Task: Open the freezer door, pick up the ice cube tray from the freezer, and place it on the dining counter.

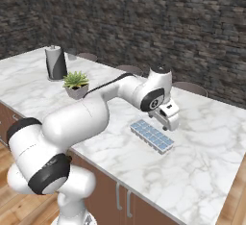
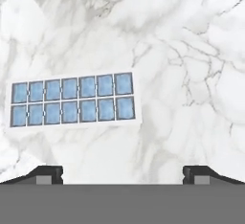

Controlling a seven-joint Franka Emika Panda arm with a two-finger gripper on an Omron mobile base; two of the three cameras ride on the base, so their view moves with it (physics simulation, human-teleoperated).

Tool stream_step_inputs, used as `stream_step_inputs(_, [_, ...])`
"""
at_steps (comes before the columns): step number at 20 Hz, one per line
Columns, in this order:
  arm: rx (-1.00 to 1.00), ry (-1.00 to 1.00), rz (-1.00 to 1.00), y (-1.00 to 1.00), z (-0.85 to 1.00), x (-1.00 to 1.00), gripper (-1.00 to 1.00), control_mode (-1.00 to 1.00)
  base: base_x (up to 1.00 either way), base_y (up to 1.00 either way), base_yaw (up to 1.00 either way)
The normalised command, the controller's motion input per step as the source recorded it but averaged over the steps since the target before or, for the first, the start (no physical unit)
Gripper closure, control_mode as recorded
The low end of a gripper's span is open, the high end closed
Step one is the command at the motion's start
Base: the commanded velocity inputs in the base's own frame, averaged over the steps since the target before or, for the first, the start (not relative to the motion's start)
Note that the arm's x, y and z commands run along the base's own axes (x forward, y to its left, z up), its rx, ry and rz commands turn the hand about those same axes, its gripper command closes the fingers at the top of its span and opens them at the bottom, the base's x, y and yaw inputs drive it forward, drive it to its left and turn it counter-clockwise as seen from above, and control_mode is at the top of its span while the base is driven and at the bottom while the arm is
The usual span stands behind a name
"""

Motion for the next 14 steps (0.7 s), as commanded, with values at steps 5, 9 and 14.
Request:
stream_step_inputs(5, [-0.01, 0.01, 0.07, 0.77, 0.68, -0.07, -1.0, -1.0, 0.0, 0.0, 0.0])
stream_step_inputs(9, [0.0, 0.0, 0.1, 0.75, 0.76, -0.46, -1.0, -1.0, 0.0, 0.0, 0.0])
stream_step_inputs(14, [-0.04, 0.0, 0.09, 0.86, 0.76, -0.41, -1.0, -1.0, 0.0, 0.0, 0.0])
